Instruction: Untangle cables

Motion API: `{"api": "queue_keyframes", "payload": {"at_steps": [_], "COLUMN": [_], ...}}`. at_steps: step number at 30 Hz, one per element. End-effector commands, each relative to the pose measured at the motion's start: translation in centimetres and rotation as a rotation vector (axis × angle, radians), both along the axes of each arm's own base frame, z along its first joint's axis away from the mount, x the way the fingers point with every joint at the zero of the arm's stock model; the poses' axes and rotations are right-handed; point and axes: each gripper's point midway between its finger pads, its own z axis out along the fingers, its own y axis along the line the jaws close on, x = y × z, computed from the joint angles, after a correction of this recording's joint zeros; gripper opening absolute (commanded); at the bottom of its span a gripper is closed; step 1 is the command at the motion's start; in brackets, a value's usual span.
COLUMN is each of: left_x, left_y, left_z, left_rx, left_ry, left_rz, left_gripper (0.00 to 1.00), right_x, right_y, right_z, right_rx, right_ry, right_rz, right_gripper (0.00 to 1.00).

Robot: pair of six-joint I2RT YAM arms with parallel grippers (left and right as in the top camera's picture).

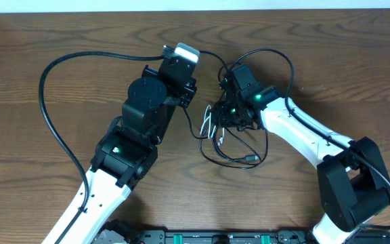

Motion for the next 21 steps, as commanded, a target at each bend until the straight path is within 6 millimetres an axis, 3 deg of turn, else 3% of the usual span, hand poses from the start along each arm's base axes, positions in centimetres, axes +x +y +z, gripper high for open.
{"api": "queue_keyframes", "payload": {"at_steps": [1, 7, 11, 14, 21], "left_x": [-0.1, -0.1, -0.2, -0.2, -0.2], "left_y": [0.4, 0.4, 0.4, 0.4, 0.5], "left_z": [1.1, 1.1, 1.1, 1.0, 0.8], "left_rx": [-0.029, -0.029, -0.029, -0.027, -0.021], "left_ry": [-0.019, -0.019, -0.017, -0.015, -0.006], "left_rz": [0.014, 0.014, 0.013, 0.014, 0.014], "left_gripper": [0.08, 0.08, 0.08, 0.07, 0.08], "right_x": [0.5, 1.5, 2.0, 2.0, 2.0], "right_y": [0.4, 0.2, -0.1, -0.1, -0.3], "right_z": [0.1, 0.3, 0.3, 0.3, 0.4], "right_rx": [0.003, -0.011, -0.029, -0.029, -0.032], "right_ry": [-0.027, -0.076, -0.097, -0.095, -0.091], "right_rz": [0.008, -0.01, -0.023, -0.023, -0.026], "right_gripper": [0.42, 0.41, 0.23, 0.01, 0.01]}}
